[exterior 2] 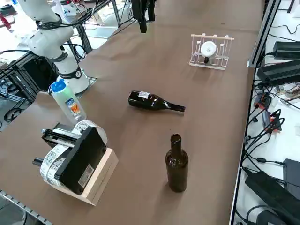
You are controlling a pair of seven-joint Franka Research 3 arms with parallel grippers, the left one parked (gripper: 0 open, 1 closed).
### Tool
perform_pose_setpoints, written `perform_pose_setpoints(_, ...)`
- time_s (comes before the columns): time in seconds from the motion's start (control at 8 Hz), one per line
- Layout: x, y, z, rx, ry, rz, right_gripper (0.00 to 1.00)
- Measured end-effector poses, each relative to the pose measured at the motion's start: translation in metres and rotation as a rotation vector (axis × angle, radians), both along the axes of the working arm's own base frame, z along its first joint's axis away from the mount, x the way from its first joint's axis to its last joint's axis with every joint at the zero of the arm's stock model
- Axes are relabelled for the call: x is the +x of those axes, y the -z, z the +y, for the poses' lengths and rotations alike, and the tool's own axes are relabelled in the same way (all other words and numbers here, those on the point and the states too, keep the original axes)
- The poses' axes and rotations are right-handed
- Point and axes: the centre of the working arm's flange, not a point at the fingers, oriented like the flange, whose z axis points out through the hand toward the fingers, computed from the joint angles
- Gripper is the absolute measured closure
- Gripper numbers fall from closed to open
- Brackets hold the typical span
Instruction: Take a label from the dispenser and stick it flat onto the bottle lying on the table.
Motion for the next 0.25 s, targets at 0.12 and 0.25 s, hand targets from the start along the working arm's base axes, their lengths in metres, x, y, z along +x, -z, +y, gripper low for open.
perform_pose_setpoints(0.12,-0.0020,-0.0045,-0.0004,0.000,0.001,-0.009,0.00)
perform_pose_setpoints(0.25,-0.0038,-0.0082,-0.0008,-0.001,0.002,-0.016,0.00)
